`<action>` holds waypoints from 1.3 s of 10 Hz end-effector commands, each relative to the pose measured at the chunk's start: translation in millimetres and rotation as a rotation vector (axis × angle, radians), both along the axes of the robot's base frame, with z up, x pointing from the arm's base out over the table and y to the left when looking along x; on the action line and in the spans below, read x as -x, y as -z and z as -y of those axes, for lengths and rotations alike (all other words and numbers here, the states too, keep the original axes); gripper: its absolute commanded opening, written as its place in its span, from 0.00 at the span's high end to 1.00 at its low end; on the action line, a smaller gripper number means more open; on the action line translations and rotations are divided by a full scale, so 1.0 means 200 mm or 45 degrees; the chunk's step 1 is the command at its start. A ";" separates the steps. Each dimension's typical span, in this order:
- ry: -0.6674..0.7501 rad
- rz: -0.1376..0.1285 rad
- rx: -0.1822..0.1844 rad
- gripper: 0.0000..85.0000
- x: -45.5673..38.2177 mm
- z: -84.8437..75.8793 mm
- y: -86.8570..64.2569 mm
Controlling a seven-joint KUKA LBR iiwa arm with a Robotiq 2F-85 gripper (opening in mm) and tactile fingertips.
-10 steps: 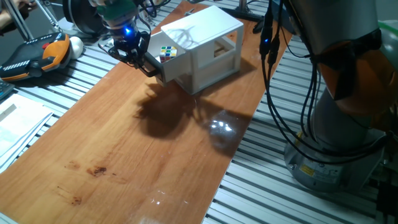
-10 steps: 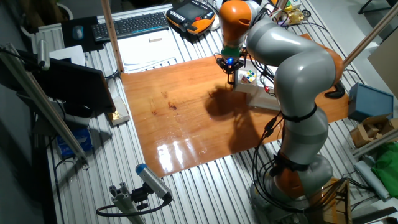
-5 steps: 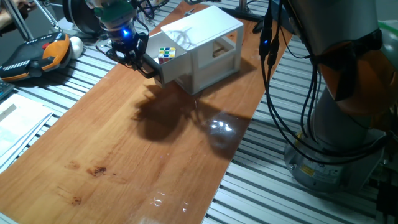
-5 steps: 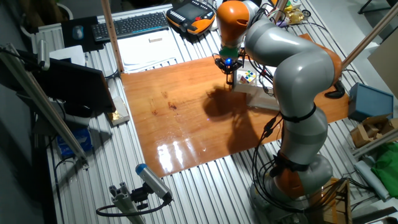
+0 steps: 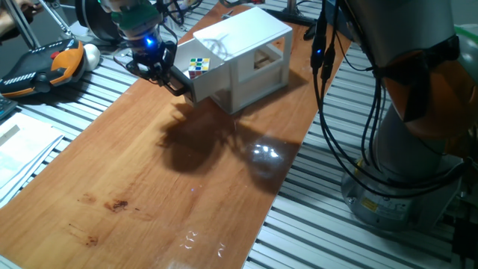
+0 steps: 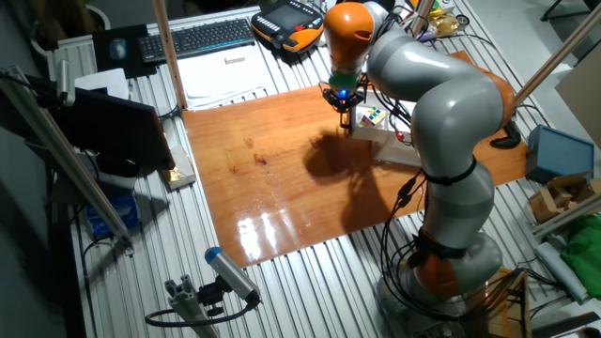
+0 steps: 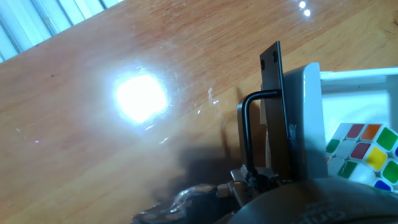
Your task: Grasp the handle and open the drawer
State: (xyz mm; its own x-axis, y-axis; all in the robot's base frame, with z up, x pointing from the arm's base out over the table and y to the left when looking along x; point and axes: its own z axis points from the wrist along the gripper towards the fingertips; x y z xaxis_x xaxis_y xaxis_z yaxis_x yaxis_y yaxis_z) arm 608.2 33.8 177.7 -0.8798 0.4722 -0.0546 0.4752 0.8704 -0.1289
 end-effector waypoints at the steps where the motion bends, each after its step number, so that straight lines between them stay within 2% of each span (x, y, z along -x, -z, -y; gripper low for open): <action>1: 0.000 0.000 0.002 0.99 -0.001 0.00 0.00; 13: 0.002 0.003 0.000 0.99 -0.001 -0.06 0.01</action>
